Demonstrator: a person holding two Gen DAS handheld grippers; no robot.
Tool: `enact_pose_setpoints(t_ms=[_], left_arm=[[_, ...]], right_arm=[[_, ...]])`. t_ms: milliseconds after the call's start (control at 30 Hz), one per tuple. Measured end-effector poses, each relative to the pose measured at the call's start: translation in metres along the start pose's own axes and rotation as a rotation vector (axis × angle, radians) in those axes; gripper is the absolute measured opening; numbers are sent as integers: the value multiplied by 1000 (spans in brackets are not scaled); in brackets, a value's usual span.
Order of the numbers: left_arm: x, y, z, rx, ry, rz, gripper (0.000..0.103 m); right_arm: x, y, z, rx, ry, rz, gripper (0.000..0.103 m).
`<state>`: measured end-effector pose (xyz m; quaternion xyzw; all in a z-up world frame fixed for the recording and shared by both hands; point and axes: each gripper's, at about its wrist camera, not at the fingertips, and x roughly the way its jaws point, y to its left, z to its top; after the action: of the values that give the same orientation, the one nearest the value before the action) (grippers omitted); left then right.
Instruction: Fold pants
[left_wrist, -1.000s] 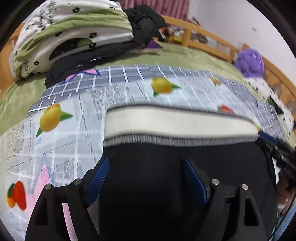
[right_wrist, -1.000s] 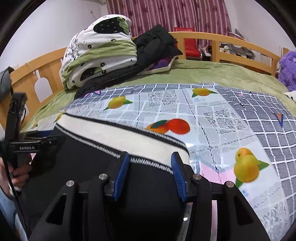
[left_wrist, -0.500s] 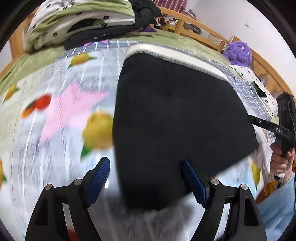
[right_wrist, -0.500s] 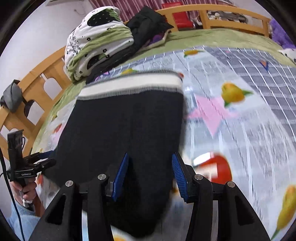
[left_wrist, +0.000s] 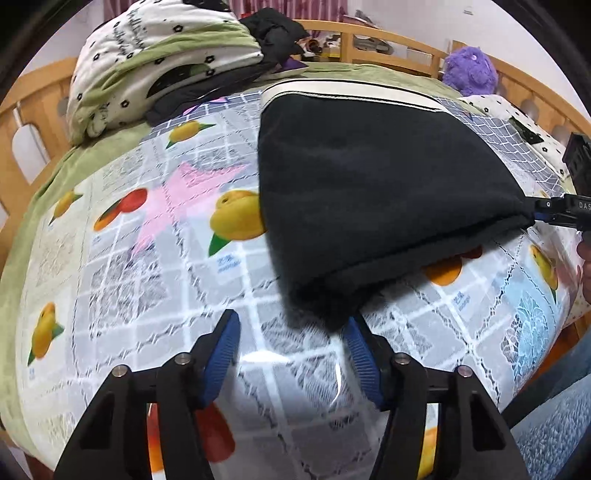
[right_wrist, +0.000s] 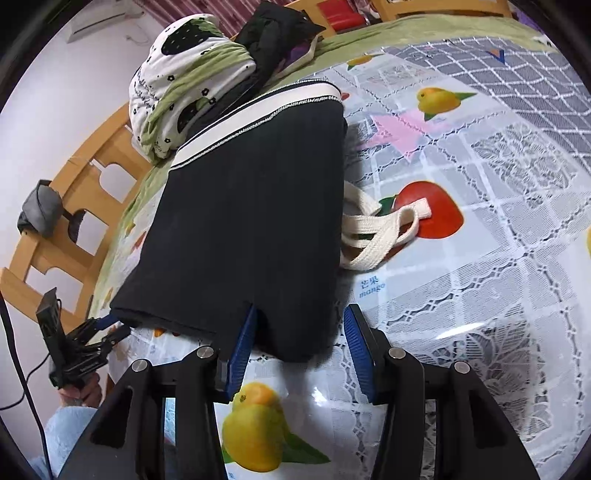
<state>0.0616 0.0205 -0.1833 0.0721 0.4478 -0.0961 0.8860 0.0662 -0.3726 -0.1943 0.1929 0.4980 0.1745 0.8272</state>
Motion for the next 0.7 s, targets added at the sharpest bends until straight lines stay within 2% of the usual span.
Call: enact_pose_setpoints(t_ms=[33,100,133,167,200,233,300,333,367,433,500,567,700], left_arm=[[1,-2,3,4,-9,1,50],[0,-8,6,-9,-46,-22,22],[0,-9,8,-28,-67,-50,13],[-2,-8,9,-54,-110,-52,12],[-6,-8,8,-69,-154,-59,11],[-9,-6,6,-88,-180,-78,11],[-5,2,1,-131,-153,-105,11],[4,6,-5,-143,-94,-104,12],[6,7,-10,-140,-80,-111,15],[-3,9,-20,-120,-79,-121,16],[-15,11,-24,-114,-69,-118,21],[-31,17,-24,-133,-103,-99,25],[-43,22,1,-188,-158,-145,25]], right_arm=[[1,0,1,3,0,4,49],[4,0,2,7,-2,14,48],[6,1,3,8,0,17,41],[9,2,3,4,3,22,39],[10,3,3,0,1,20,31],[9,5,3,-11,-14,11,17],[0,2,2,-5,-51,29,13],[-5,-3,2,11,-69,58,13],[-6,-5,2,18,-63,61,13],[0,-4,1,4,-38,38,18],[2,3,3,-60,-7,-1,21],[-11,7,7,-101,-26,-2,25],[-37,12,23,-122,-139,-1,25]])
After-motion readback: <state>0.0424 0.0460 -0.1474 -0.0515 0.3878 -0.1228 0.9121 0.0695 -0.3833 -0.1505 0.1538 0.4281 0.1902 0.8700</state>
